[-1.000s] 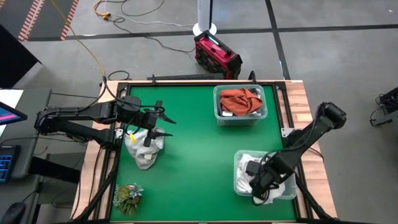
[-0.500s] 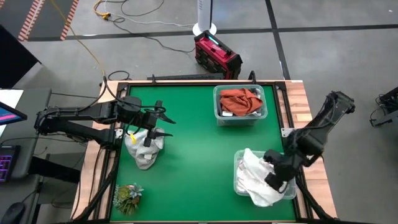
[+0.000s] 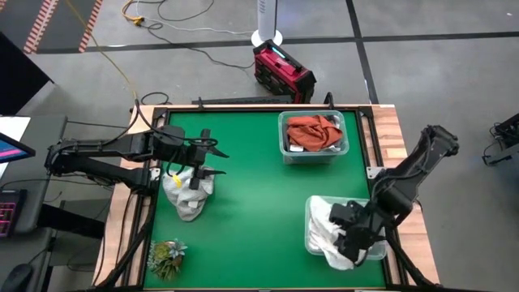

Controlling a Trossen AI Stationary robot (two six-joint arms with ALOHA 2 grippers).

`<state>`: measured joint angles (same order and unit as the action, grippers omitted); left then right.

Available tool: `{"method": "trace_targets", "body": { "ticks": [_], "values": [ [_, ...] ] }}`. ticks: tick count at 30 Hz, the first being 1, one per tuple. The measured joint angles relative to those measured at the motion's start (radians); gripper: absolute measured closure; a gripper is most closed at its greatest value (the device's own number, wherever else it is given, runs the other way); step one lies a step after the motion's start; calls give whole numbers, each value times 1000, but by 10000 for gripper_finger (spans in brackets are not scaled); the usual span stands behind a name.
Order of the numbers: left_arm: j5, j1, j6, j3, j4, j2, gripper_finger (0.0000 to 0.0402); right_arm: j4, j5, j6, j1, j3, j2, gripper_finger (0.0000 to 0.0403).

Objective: Sort towels by color in basket
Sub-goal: Put the white towel into the bottom transparent bin

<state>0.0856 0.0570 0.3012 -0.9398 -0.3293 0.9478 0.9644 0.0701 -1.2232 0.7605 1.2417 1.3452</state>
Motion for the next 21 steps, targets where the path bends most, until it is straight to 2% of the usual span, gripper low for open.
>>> {"method": "trace_targets", "body": {
  "ticks": [3,8,13,21],
  "values": [
    [-12,0,-8,0,-1,0,182,10,-20,24,-11,2,80,222],
    [-20,0,8,0,-2,0,182,20,-217,-11,-26,1,188,246],
    [-22,0,11,0,-2,0,182,187,-305,-119,-30,1,232,272],
    [-22,0,16,0,-4,0,182,477,-314,-311,-30,1,206,320]
  ]
}}
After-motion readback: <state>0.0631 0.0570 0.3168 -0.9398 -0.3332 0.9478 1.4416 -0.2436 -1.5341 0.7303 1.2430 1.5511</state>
